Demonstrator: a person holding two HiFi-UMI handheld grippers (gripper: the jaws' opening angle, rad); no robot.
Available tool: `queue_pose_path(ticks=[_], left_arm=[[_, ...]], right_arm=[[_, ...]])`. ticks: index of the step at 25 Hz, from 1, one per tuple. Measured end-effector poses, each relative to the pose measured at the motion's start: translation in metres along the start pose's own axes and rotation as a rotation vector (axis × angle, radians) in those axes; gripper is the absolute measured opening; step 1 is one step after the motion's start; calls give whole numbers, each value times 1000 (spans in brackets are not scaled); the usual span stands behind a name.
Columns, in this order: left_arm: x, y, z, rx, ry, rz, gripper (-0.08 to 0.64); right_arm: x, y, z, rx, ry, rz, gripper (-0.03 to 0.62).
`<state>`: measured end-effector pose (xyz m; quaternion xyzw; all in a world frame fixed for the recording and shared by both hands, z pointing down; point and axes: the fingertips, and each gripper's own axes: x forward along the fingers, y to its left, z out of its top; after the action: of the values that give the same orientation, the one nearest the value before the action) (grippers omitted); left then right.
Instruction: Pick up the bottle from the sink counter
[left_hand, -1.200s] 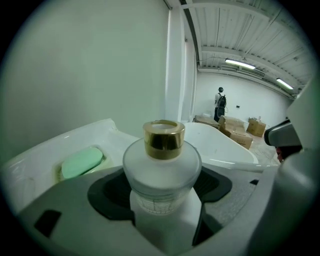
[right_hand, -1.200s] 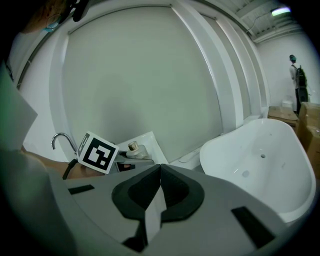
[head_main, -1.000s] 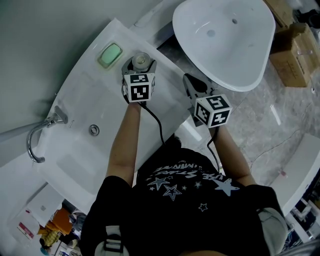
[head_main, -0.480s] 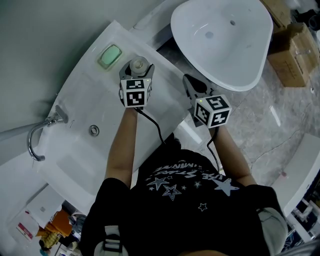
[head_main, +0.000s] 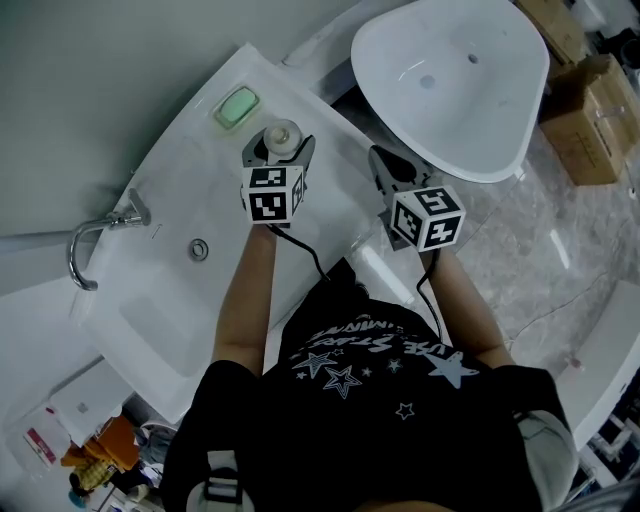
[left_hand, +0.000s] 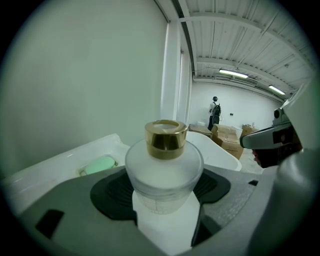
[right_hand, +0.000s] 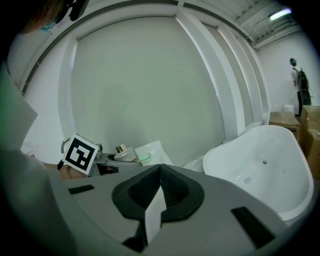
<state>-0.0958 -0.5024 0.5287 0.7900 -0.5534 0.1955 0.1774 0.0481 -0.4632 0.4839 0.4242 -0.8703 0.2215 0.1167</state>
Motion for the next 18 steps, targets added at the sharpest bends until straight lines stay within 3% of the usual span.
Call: queue_pose_path(ticks=[8,18], left_arm=[[-75,-30,6,9,-66,6,342],[-175,-98,-19,-1,-102,21,342]], right_arm=[[-56,39,0,-18,-54,54,6],[-152,80,-29,-40,-93,105,6]])
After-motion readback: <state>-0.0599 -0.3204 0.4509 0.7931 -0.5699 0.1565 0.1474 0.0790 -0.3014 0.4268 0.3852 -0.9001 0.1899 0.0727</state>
